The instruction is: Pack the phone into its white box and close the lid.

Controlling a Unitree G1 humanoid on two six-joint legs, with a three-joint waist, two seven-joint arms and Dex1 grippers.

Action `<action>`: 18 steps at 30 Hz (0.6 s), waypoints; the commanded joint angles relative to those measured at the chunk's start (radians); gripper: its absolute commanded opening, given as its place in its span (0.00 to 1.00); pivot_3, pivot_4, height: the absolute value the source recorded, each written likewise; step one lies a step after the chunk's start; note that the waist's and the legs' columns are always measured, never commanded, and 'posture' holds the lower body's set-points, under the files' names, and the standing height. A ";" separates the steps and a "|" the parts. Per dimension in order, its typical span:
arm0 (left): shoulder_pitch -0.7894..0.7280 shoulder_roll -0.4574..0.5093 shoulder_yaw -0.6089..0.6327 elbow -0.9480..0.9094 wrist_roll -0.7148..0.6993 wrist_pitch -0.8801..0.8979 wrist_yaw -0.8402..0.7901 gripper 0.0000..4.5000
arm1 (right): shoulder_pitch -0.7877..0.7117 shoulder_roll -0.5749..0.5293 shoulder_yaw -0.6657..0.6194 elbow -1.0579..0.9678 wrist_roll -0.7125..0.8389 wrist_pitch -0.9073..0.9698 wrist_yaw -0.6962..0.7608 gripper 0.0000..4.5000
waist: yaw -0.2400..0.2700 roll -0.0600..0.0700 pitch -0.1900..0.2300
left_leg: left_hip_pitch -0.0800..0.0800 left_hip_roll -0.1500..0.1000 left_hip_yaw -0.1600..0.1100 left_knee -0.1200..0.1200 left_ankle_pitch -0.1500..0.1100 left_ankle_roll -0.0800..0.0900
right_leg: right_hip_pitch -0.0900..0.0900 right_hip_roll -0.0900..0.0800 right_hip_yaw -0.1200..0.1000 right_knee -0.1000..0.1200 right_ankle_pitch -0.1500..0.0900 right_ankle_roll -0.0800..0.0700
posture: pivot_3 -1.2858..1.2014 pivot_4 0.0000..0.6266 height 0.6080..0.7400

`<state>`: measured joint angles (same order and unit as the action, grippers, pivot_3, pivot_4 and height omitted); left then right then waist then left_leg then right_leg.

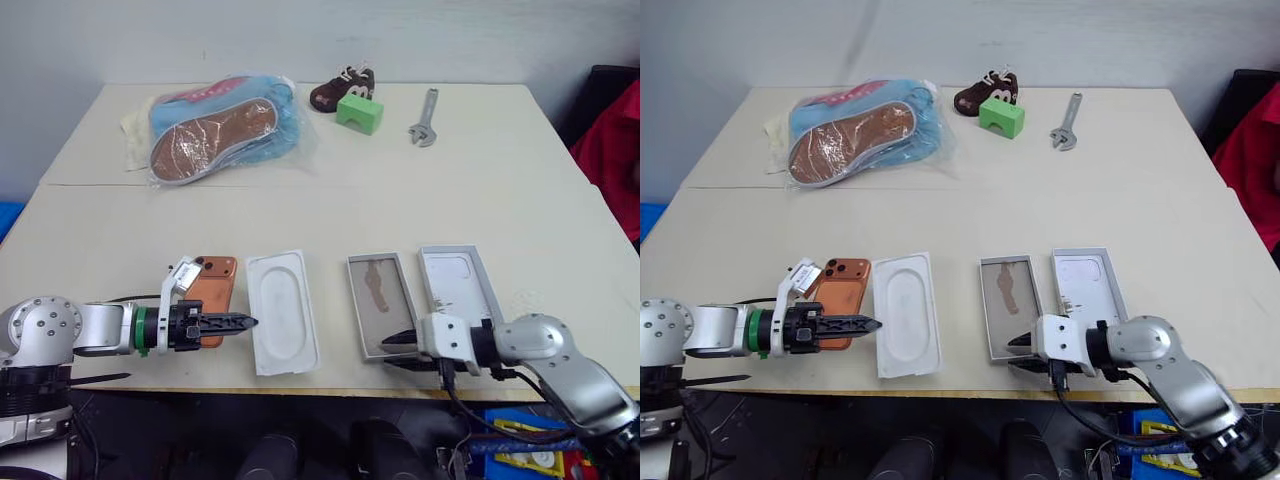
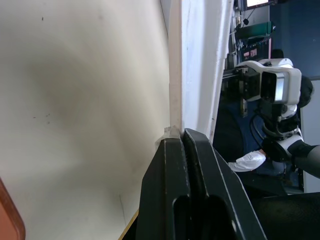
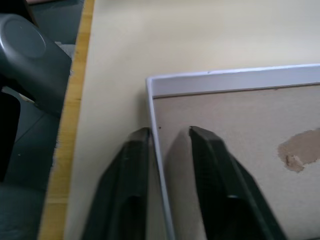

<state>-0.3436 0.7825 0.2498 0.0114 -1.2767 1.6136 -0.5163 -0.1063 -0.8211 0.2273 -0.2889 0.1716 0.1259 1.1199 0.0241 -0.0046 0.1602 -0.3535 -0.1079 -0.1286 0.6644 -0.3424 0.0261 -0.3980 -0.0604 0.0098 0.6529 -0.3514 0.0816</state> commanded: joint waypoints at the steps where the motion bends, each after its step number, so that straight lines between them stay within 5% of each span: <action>1: -0.018 -0.015 0.004 -0.028 -0.054 0.001 0.018 0.00 | -0.008 0.018 0.016 -0.018 0.000 -0.030 0.013 0.01 | -0.001 0.000 0.000 | 0.000 0.000 0.000 0.000 0.000 0.000 | 0.000 0.000 0.000 0.000 0.000 0.000 | 0.52 0.24 1.00; 14: -0.127 -0.078 -0.086 0.020 -0.130 0.001 0.103 0.00 | -0.018 0.081 0.075 -0.069 -0.075 0.056 -0.074 0.01 | -0.001 0.000 0.000 | 0.000 0.000 0.000 0.001 0.000 0.000 | -0.001 0.000 0.000 0.001 0.000 0.000 | 0.52 0.24 1.00; 18: -0.186 -0.096 -0.125 0.057 -0.126 0.001 0.101 0.00 | 0.020 0.066 0.058 -0.137 -0.046 0.094 -0.070 0.19 | -0.001 -0.001 0.000 | 0.000 0.000 0.000 0.000 0.000 0.000 | -0.001 0.000 0.000 0.001 0.000 0.000 | 0.52 0.24 1.00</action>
<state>-0.5024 0.6851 0.1280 0.0643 -1.3832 1.6141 -0.4077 -0.1000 -0.7434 0.2920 -0.3801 0.1090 0.2042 1.0458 0.0230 -0.0056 0.1599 -0.3540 -0.1077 -0.1286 0.6650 -0.3421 0.0256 -0.3993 -0.0600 0.0098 0.6541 -0.3514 0.0816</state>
